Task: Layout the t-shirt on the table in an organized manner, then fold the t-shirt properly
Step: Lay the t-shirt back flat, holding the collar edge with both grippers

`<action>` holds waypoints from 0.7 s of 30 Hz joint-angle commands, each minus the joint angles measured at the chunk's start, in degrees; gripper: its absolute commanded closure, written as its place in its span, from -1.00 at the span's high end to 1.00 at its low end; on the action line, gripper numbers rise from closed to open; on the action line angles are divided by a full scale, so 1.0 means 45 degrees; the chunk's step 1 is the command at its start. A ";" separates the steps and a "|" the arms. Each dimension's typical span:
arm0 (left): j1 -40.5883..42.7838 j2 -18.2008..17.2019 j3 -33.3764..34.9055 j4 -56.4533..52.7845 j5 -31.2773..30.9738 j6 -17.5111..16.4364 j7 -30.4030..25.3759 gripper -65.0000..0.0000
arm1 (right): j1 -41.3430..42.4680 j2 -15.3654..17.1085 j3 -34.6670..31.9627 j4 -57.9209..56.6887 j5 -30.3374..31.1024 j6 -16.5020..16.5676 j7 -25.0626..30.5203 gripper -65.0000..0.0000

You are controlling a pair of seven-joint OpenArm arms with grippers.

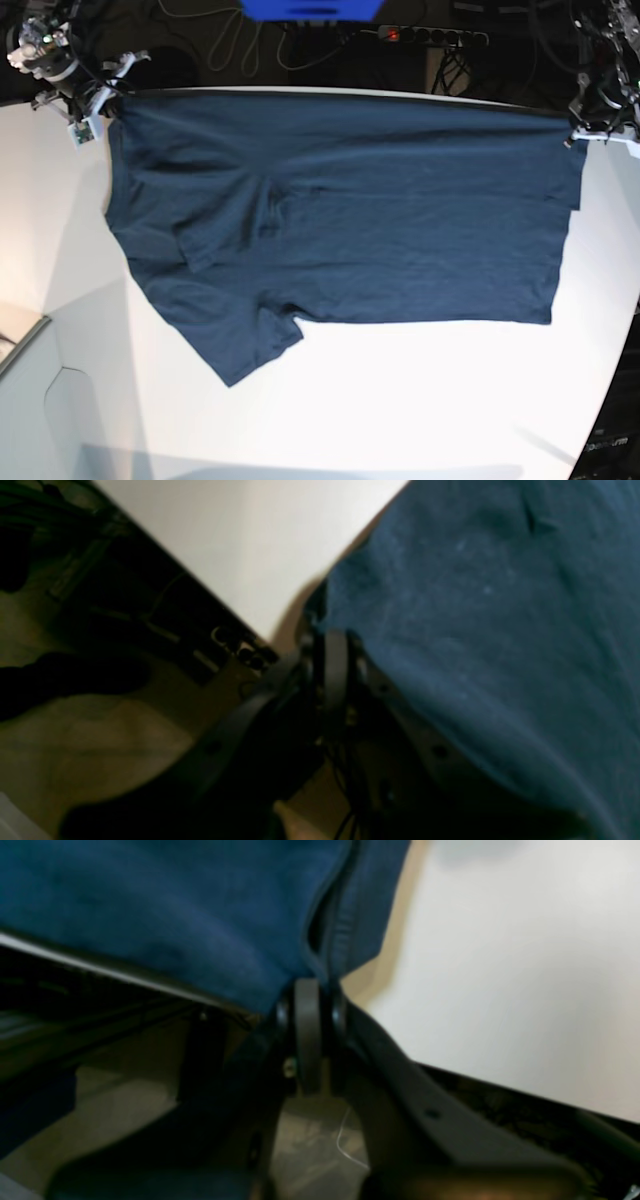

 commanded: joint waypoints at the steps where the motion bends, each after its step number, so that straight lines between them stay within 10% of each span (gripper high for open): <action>1: 0.0000 -0.0252 -0.0065 0.0215 0.0042 -0.0017 -0.0160 -0.99 | -0.0067 0.0113 0.0074 0.0190 0.0138 0.0047 0.0170 -1.00; 16: 0.0000 -0.0271 -0.0026 0.0215 0.0023 -0.0017 -0.0141 -0.98 | -0.0067 -0.0121 0.0074 0.0190 0.0119 0.0047 0.0052 -1.00; 21: 0.0000 -0.0271 -0.0045 0.0215 -0.0036 -0.0017 -0.0141 -0.98 | -0.0067 -0.0121 0.0465 0.0190 0.0119 0.0047 0.0033 -0.58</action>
